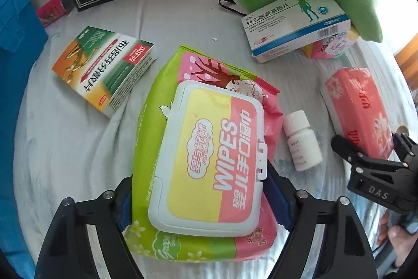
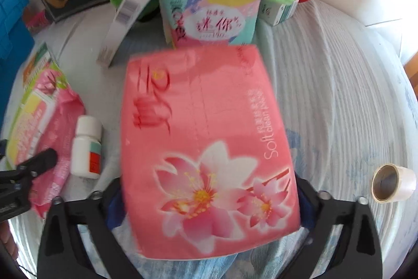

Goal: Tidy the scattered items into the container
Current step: 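Grasp the wipes pack with the left tool while the right tool grasps the pink tissue pack, then carry the wipes pack into the crate with the left tool while the right tool drops the tissue pack in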

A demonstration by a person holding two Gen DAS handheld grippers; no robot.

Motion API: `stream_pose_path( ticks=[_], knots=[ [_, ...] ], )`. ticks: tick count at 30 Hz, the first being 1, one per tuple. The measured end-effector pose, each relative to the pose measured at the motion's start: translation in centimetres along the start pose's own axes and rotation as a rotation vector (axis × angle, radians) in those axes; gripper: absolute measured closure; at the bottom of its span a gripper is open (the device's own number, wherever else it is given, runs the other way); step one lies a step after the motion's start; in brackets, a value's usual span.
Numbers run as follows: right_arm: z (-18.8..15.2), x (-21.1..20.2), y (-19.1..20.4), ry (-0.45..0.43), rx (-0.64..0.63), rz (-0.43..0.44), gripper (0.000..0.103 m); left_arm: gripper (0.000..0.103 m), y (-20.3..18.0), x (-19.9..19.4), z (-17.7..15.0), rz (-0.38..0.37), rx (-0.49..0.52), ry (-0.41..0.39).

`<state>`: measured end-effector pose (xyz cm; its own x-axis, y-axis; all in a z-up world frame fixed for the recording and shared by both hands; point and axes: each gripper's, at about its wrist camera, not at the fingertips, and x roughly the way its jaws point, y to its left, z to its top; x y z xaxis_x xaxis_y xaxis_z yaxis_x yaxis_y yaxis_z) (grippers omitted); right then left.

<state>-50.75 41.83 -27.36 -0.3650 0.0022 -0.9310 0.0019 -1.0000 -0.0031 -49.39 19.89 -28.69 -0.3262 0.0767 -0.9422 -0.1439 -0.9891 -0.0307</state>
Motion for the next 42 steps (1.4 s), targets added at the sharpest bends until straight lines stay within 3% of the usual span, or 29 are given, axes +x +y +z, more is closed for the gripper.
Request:
stream_pose_path(
  ticks=[10, 15, 17, 28, 33, 42],
  knots=[
    [-0.2, -5.8, -0.5, -0.09, 0.025, 0.047, 0.009, 0.027, -1.9, -5.2, -1.1, 0.03, 0.027, -0.084],
    [-1.5, -10.3, -0.1, -0.149, 0.013, 0.055, 0.009, 0.027, -0.1, -9.5, -3.0, 0.031, 0.032, -0.163],
    [-3.1, -11.0, 2.6, -0.174, 0.006, 0.058, 0.009, 0.027, 0.7, -11.4, -3.7, 0.032, 0.036, -0.198],
    [-9.8, -21.5, 9.1, -0.342, -0.001, 0.018, 0.009, 0.027, 4.8, -22.3, -7.9, 0.038, 0.058, -0.391],
    [-10.4, -26.2, 12.4, -0.423, -0.019, 0.023, 0.009, 0.027, 7.2, -27.6, -9.4, 0.071, 0.029, -0.487],
    [-9.0, -32.9, 19.4, -0.57, -0.157, 0.103, 0.009, 0.027, 14.1, -36.0, -11.0, 0.178, -0.127, -0.613]
  ],
)
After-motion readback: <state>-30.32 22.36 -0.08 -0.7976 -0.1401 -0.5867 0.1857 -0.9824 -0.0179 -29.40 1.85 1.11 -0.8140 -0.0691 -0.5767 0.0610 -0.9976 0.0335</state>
